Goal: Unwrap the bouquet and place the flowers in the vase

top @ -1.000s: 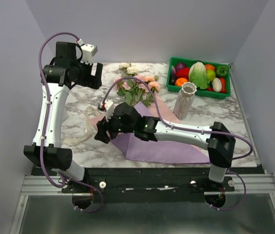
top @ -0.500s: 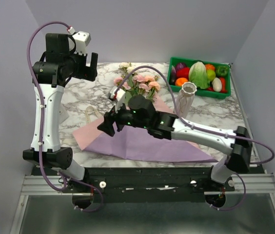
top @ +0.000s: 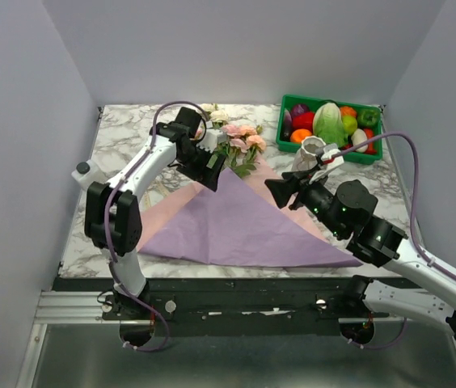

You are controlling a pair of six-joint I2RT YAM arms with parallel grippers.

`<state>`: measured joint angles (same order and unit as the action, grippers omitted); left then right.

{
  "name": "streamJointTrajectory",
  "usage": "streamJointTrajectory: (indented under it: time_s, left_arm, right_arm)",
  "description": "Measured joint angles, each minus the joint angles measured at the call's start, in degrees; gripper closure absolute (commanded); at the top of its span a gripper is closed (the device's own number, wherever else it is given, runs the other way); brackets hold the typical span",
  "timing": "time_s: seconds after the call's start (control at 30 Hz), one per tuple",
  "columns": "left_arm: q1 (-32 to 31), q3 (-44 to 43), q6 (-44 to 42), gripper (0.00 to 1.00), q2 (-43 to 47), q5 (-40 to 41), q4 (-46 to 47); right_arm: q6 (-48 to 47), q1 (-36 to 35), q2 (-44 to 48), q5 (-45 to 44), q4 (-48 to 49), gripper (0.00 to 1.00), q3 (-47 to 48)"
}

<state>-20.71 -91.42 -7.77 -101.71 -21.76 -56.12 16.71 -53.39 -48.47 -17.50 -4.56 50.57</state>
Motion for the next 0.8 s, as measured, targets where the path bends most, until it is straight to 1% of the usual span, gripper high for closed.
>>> streamJointTrajectory:
  time_s: [0.13, 0.27, 0.37, 0.4, 0.47, 0.5, 0.53, 0.57, 0.6, 0.67, 0.7, 0.73, 0.8]
  left_arm:
    - [0.5, 0.9, -0.6, 0.15, -5.8, -2.4, 0.9]
    - [0.7, 0.8, -1.1, 0.17, -7.9, -3.2, 2.1]
    - [0.7, 0.9, -1.6, 0.24, -8.7, -3.2, 3.8]
    - [0.7, 0.9, -1.8, 0.3, -8.9, -3.2, 4.2]
    - [0.7, 1.2, -2.1, 0.36, -9.5, -3.5, 5.3]
    - [0.7, 1.5, -2.4, 0.45, -9.9, -3.7, 5.7]
    - [0.7, 1.7, -2.6, 0.51, -10.4, -4.0, 6.0]
    - [0.7, 2.0, -2.8, 0.56, -10.8, -4.2, 6.2]
    - [0.7, 2.2, -3.1, 0.66, -11.4, -4.6, 6.1]
    - [0.6, 2.4, -3.6, 0.77, -12.3, -5.2, 6.1]
    - [0.5, 2.5, -3.8, 0.86, -12.7, -5.6, 5.8]
    - [0.5, 2.5, -4.0, 0.9, -12.8, -5.9, 5.6]
    - [0.4, 2.5, -4.5, 0.99, -12.6, -6.4, 5.2]
  right_arm:
    - [0.9, 1.4, 1.6, -3.0, -1.7, 0.44, -0.9]
    - [1.7, 2.4, 2.4, -4.2, -2.8, 0.48, -1.3]
    - [2.3, 2.8, 3.1, -4.6, -3.0, 0.53, -1.4]
    - [2.5, 2.9, 3.5, -4.7, -3.1, 0.55, -1.4]
    - [2.9, 3.0, 4.2, -5.0, -3.3, 0.59, -1.4]
    - [3.0, 3.0, 4.7, -5.0, -3.3, 0.6, -1.4]
    - [3.0, 3.1, 5.1, -5.2, -3.4, 0.64, -1.4]
    - [3.0, 3.2, 5.5, -5.4, -3.6, 0.66, -1.4]
    - [3.0, 3.2, 5.9, -5.6, -3.8, 0.67, -1.3]
    - [2.9, 3.2, 6.7, -5.9, -4.3, 0.73, -1.3]
    - [2.9, 3.2, 6.9, -6.1, -4.5, 0.74, -1.2]
    - [2.8, 3.3, 7.2, -6.3, -4.6, 0.77, -1.1]
    - [2.8, 3.3, 7.5, -6.6, -4.7, 0.78, -1.0]
